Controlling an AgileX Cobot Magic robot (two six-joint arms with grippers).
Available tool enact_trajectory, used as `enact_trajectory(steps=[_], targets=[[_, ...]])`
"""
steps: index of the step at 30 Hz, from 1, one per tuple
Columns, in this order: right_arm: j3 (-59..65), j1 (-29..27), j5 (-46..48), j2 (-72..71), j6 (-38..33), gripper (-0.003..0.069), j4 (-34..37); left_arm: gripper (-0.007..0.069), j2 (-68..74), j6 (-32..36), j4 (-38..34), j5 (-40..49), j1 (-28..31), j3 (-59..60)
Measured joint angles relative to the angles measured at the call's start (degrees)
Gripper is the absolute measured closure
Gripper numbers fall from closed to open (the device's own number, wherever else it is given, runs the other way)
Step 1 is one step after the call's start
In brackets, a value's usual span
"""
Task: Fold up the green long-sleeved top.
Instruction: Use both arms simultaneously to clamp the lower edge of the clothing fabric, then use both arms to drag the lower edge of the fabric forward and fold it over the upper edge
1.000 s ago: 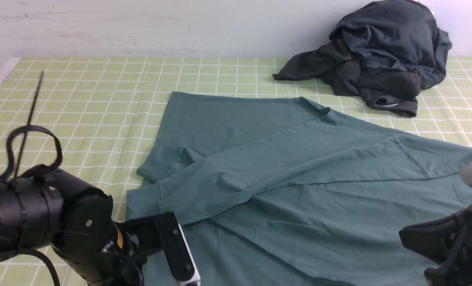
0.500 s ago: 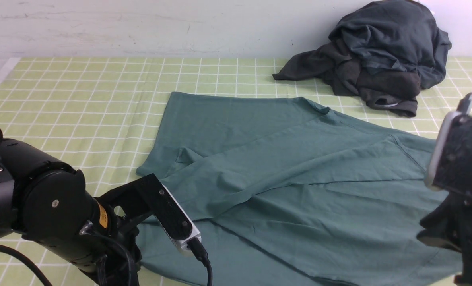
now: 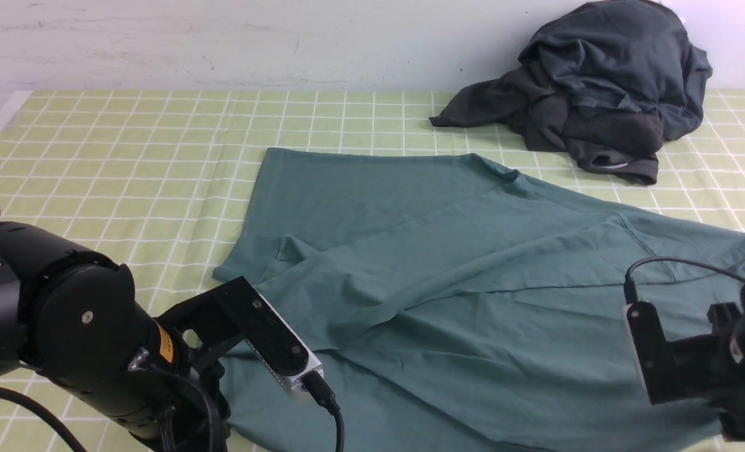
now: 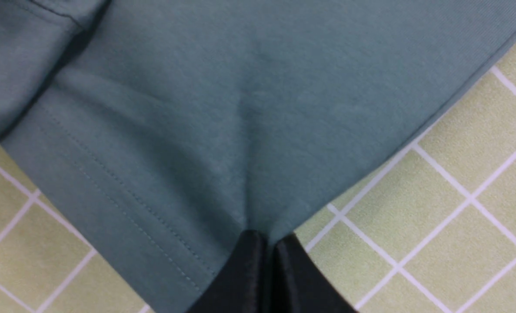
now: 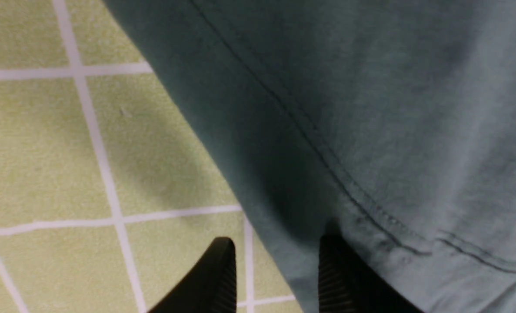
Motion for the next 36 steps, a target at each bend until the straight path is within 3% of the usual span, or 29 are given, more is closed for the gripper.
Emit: enact_trajectory(steps=[6, 13, 20, 25, 36], targets=[[-0.07, 0.00, -1.38, 2.19, 0.08, 0.0475, -2.39, 0.0624, 0.00, 0.00, -0.13, 0.00, 0.00, 0.00], [-0.11, 0.00, -0.06, -1.92, 4.57, 0.0656, -2.49, 0.0624, 0.00, -0.13, -0.98, 0.68, 0.00, -0.35], [-6.48, -0.65, 2.03, -6.09, 9.31, 0.0662, -5.34, 0.0624, 0.00, -8.58, 0.89, 3.17, 0.00, -7.71], [-14.79, -3.22, -1.74, -4.37, 15.23, 0.0662, -5.62, 0.0624, 1.67, -14.52, 5.45, 2.01, 1.89, -17.16], [-32.03, -5.53, -8.38, 7.64, 26.01, 0.0662, -6.42, 0.0624, 24.97, -15.60, 6.51, 2.09, 13.24, -46.99]])
